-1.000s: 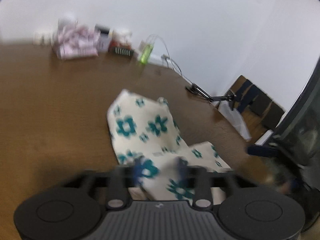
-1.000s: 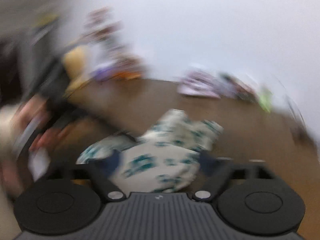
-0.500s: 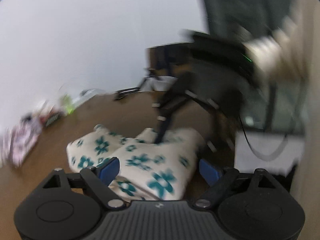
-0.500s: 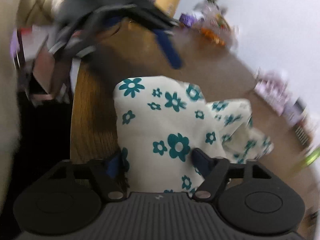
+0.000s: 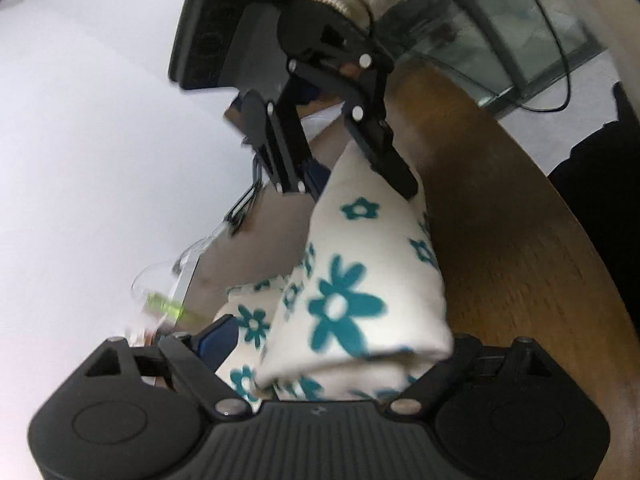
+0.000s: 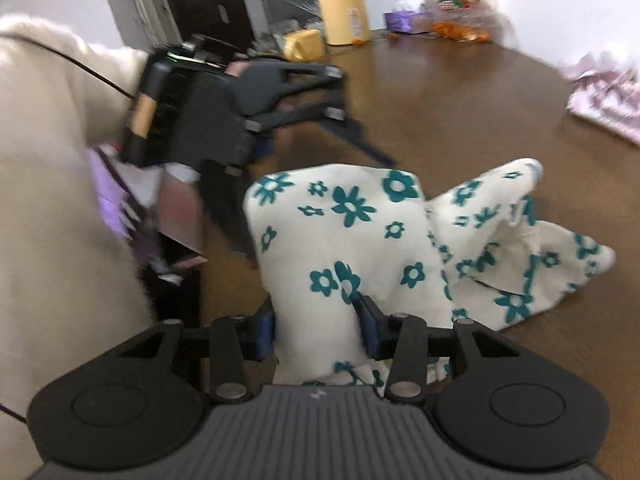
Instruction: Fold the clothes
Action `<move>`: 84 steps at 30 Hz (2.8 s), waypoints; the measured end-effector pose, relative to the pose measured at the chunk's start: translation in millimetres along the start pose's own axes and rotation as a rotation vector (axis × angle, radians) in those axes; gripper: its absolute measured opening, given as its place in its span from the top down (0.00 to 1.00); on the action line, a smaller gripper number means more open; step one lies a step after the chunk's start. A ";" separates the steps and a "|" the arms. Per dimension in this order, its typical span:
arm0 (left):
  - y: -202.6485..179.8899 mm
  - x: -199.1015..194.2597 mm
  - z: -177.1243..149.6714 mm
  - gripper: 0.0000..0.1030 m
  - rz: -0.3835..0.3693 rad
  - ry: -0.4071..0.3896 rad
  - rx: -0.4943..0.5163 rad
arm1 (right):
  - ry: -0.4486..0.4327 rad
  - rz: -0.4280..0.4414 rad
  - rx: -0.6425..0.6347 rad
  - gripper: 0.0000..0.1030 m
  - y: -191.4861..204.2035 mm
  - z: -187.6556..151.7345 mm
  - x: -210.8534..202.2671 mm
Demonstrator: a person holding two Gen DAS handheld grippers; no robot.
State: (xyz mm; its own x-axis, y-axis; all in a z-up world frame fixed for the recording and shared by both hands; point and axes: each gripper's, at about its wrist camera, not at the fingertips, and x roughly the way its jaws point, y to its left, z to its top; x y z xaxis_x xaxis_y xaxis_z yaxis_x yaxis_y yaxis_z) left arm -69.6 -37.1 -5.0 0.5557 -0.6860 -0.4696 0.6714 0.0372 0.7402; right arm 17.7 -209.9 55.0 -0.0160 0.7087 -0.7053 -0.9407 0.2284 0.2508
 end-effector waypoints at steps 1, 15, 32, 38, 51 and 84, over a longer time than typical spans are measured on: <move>6.1 0.1 -4.3 0.14 -0.032 -0.020 -0.017 | -0.004 0.024 0.012 0.60 -0.5 -0.3 -0.7; 75.8 -2.0 -34.7 0.71 -0.391 -0.058 -0.798 | -0.148 -0.381 -0.205 0.03 64.4 -38.4 -1.4; 69.9 -27.4 -117.9 0.43 -0.451 -0.102 -1.750 | -0.354 0.125 0.698 0.48 -27.6 -55.5 23.1; 73.7 -32.9 -111.8 0.32 -0.299 -0.007 -1.759 | -0.384 -0.076 0.772 0.30 -24.1 -51.0 9.7; 102.4 -45.4 -31.0 0.27 0.326 0.024 -1.470 | -0.551 -0.699 0.489 0.68 54.6 -2.4 -4.4; 70.1 -45.8 -52.3 0.28 0.285 0.203 -1.711 | -0.561 -0.621 0.816 0.36 42.3 -42.2 0.1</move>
State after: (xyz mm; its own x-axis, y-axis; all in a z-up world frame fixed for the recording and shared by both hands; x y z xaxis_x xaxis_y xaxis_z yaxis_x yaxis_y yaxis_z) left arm -22.4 35.0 43.3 0.6958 -0.4332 -0.5729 0.1922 0.8808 -0.4326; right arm -36.3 -228.3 37.6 0.7140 0.4732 -0.5160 -0.2340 0.8559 0.4612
